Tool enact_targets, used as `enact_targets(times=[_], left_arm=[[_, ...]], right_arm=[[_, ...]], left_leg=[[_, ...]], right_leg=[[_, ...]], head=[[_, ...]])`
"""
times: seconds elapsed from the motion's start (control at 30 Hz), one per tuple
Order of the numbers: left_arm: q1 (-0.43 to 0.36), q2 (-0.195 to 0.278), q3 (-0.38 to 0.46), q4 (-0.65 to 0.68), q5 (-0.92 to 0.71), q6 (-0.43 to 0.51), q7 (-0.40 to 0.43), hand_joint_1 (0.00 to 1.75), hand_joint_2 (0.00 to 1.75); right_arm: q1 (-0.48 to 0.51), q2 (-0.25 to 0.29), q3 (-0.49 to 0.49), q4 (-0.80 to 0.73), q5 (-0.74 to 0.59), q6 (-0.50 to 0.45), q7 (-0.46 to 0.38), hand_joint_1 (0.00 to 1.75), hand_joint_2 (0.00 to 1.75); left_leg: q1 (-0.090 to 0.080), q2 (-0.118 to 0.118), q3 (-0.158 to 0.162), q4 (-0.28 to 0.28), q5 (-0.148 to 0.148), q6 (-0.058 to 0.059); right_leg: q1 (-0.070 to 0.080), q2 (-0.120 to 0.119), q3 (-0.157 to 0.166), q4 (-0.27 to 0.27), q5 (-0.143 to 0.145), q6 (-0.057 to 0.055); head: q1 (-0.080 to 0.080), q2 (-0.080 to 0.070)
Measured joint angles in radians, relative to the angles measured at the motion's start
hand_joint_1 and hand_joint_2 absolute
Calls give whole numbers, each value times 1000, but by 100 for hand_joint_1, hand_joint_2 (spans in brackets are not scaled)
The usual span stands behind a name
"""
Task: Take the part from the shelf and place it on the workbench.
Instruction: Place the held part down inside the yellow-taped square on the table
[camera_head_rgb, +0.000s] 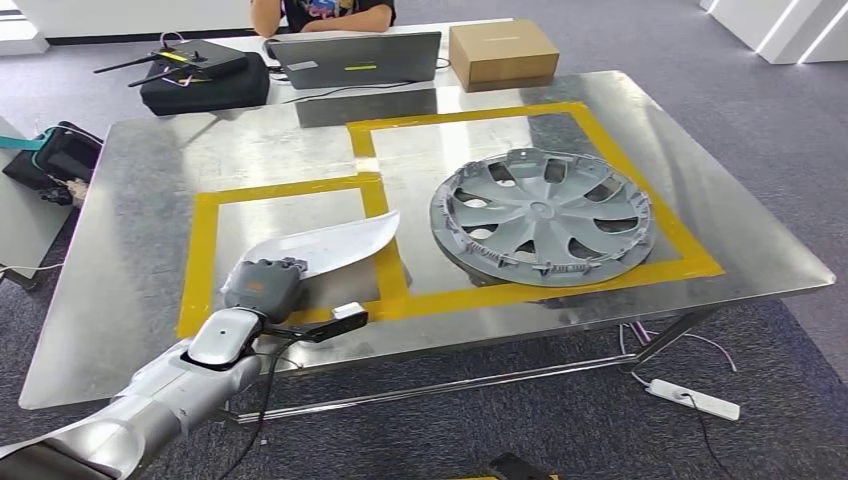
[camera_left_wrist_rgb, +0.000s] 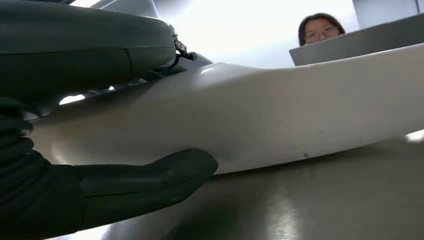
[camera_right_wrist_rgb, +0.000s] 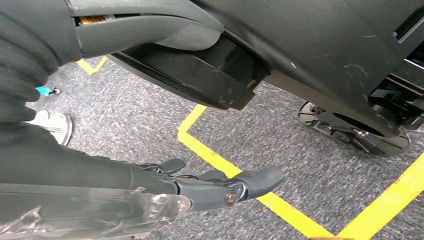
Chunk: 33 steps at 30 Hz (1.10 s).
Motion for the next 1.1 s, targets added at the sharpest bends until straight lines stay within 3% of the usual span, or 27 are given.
enact_targets(times=[0.13, 0.3, 0.43, 0.9, 1.03, 1.1], left_arm=[[-23, 1, 0, 24, -16, -71, 65, 175, 175], [-38, 6, 1, 38, -20, -109, 88, 175, 175], [-42, 7, 2, 44, -17, -125, 88, 0, 175], [-60, 6, 30, 48, -14, -102, 31, 0, 175], [-56, 3, 65, 48, 53, -40, -50, 0, 0], [-42, -2, 103, 43, 145, 1, -147, 0, 0]], right_arm=[[-2, 0, 4, 0, 0, 2, 9, 0, 175], [-2, 1, 4, 0, -1, 2, 11, 0, 175], [-1, 2, 4, 0, -1, 2, 12, 0, 0], [7, 7, 6, 0, -4, 2, 14, 0, 0], [8, 7, 8, 0, -14, -2, 9, 0, 0], [11, 7, 8, 0, -25, -5, 2, 0, 0]], left_leg=[[0, 0, 0, 0, 0, 0], [0, 0, 0, 0, 1, 1], [0, 0, 0, 0, 1, 1], [0, 0, 1, 0, 2, 1], [0, 0, 1, 0, 2, 1], [0, 0, 1, 0, 2, 1]], right_leg=[[0, 0, 1, 0, 0, 0], [0, 0, 1, 0, 0, 0], [0, 0, 1, 0, 1, 0], [0, 0, 2, 0, 2, -1], [-1, -1, 2, 0, 2, -1], [-1, -1, 1, 0, 2, -1]], head=[[0, 0], [0, 0], [0, 0], [0, 0], [0, 0], [0, 0]])
